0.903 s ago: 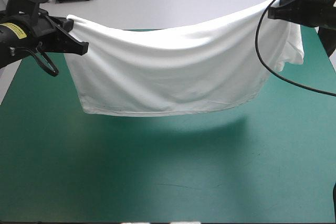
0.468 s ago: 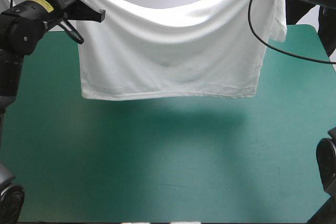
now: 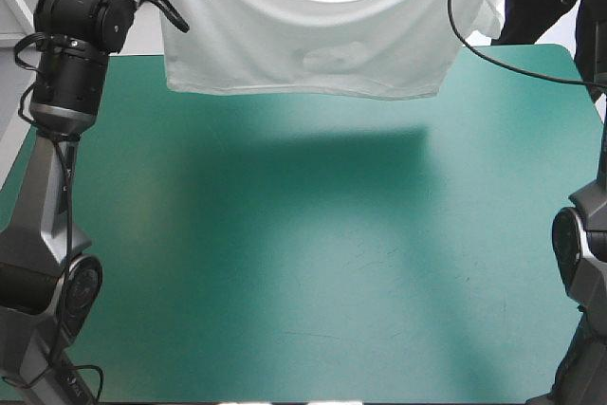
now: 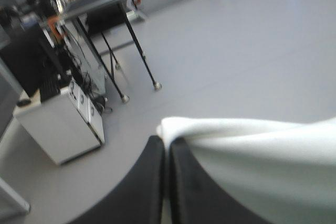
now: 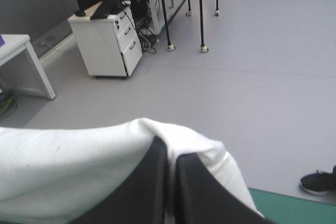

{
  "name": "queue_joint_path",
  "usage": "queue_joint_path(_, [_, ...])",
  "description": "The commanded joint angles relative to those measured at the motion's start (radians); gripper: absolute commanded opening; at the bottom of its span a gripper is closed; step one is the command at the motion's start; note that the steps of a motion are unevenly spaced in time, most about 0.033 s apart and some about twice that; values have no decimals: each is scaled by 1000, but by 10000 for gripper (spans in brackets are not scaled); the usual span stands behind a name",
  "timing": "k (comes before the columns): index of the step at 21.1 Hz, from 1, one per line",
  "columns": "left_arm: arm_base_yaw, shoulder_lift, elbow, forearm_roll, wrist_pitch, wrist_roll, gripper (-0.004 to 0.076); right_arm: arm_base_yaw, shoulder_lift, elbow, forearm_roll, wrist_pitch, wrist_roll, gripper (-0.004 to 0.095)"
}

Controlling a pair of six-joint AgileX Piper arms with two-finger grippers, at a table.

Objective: Fold the cloth

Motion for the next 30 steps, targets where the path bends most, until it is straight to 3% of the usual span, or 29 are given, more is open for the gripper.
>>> queue_joint_path(1, [19,0,-32,-22,73,-50,-22,-30,-2,-26,28,38,-32,-17])
queue_joint_path(2, [43,34,-32,-78,205,-54,-22,-32,24,-25,24,126,-45,-17])
queue_joint_path(4, [63,66,-32,-148,320,-54,-22,-32,33,6,27,199,-63,-17])
queue_joint_path(10, [67,87,-13,-201,583,-47,-22,-32,0,312,98,268,-125,-17])
queue_joint_path(20, [67,-163,562,-311,583,-17,-22,-16,-223,734,106,291,-133,-17])
queue_joint_path(30, [67,-326,873,-317,583,2,-22,82,-354,1139,-81,291,-109,-17])
